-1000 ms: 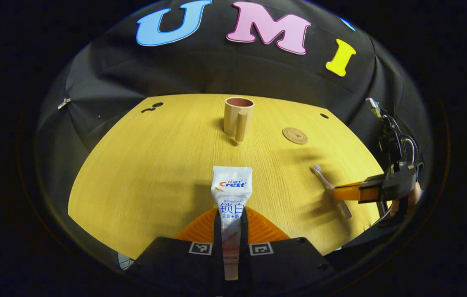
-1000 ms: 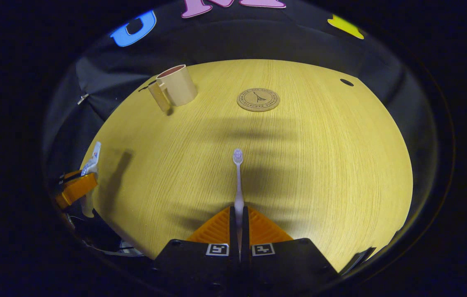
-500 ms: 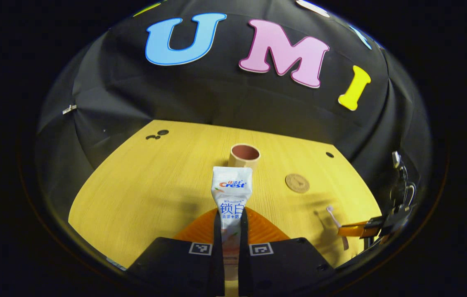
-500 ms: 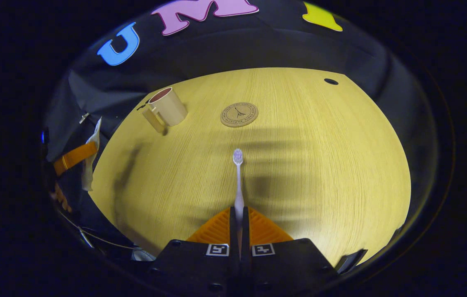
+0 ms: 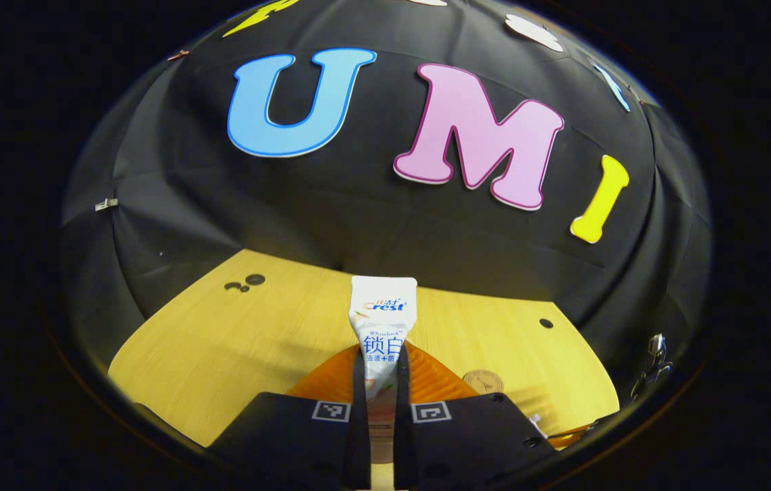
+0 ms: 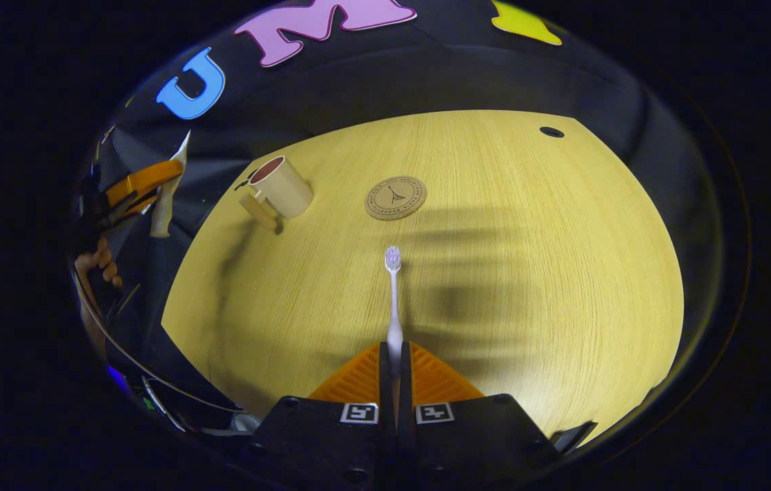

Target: Put the toothbrush and toothpaste on the desktop into the cup, then pick up the cup and place it on the coaster on the desktop.

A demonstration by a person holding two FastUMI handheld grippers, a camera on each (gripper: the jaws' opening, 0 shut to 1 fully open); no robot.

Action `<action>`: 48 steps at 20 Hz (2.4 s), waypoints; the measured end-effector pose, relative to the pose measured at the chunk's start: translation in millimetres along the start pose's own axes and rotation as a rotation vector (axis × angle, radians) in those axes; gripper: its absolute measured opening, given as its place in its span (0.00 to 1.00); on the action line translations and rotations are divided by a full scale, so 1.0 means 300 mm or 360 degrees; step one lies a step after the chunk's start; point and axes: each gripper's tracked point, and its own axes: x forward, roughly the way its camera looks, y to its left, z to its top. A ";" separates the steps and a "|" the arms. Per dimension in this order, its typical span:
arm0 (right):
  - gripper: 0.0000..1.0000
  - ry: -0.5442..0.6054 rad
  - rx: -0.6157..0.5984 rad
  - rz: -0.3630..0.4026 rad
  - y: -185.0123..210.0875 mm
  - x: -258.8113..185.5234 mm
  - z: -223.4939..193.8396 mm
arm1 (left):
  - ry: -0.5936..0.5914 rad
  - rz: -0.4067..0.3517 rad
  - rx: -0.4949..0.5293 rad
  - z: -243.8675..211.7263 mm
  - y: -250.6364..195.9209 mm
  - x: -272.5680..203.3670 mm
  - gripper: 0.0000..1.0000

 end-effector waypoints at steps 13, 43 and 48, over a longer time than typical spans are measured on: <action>0.05 0.0059 -0.0019 0.0017 -0.041 0.024 0.066 | -0.0395 0.0088 -0.0230 0.134 -0.011 0.396 0.18; 0.05 -0.0280 -0.0148 0.0195 0.108 0.043 0.416 | -0.0094 0.0376 -0.0144 -0.275 0.214 -0.165 0.97; 0.05 -0.0414 -0.0275 0.0314 0.246 0.066 0.552 | 0.0004 0.0404 -0.0161 -0.396 0.195 -0.270 0.98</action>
